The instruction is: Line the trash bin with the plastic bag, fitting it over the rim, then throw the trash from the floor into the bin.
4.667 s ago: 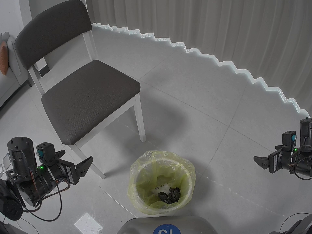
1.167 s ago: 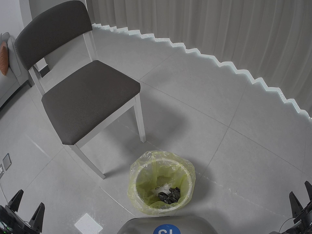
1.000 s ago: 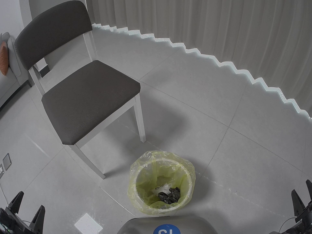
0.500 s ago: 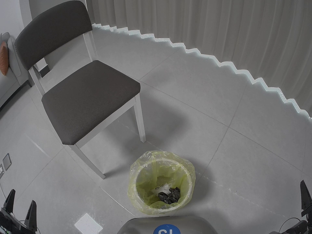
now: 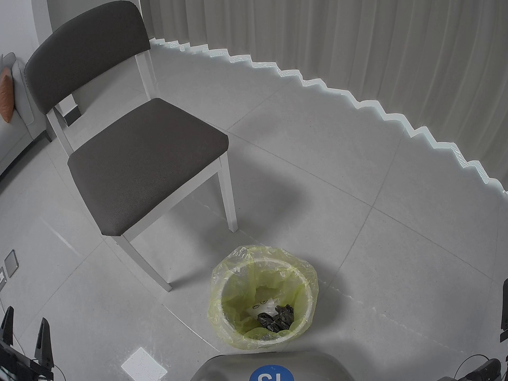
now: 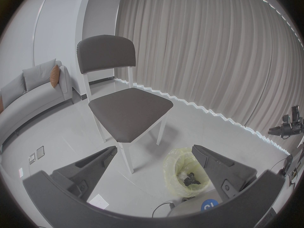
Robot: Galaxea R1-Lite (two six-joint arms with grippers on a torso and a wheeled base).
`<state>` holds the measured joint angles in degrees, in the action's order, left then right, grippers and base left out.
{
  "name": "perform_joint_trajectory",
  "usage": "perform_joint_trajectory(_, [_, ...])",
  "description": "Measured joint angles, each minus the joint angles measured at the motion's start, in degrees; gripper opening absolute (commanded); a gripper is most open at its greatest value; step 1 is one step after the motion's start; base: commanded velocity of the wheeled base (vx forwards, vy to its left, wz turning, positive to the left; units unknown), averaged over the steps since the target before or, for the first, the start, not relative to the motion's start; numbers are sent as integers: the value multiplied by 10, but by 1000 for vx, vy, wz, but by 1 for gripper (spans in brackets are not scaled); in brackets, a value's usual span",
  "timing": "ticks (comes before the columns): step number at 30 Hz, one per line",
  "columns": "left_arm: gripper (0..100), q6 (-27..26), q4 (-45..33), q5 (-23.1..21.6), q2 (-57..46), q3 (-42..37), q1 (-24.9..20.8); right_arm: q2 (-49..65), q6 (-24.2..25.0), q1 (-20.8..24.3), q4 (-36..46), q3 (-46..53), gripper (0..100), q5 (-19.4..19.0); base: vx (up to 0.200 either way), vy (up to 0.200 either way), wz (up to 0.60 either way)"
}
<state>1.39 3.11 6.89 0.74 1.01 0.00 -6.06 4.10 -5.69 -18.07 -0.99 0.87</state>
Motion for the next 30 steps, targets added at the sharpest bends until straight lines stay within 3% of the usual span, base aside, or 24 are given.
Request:
perform_joint_trajectory(4, [100,1,-1,0,0,0,0,0,4,0,-6,0,100,-13,0,0,0])
perform_joint_trajectory(8, [100,4,-2,-1,0,0,0,0,13,0,-8,0,100,-57,0,0,0])
perform_joint_trajectory(16, [100,21,-11,-19,0,0,0,0,42,5,31,-5,100,-103,0,0,0])
perform_joint_trajectory(30, [100,22,-17,-22,0,0,0,34,56,59,158,-56,100,-102,0,0,0])
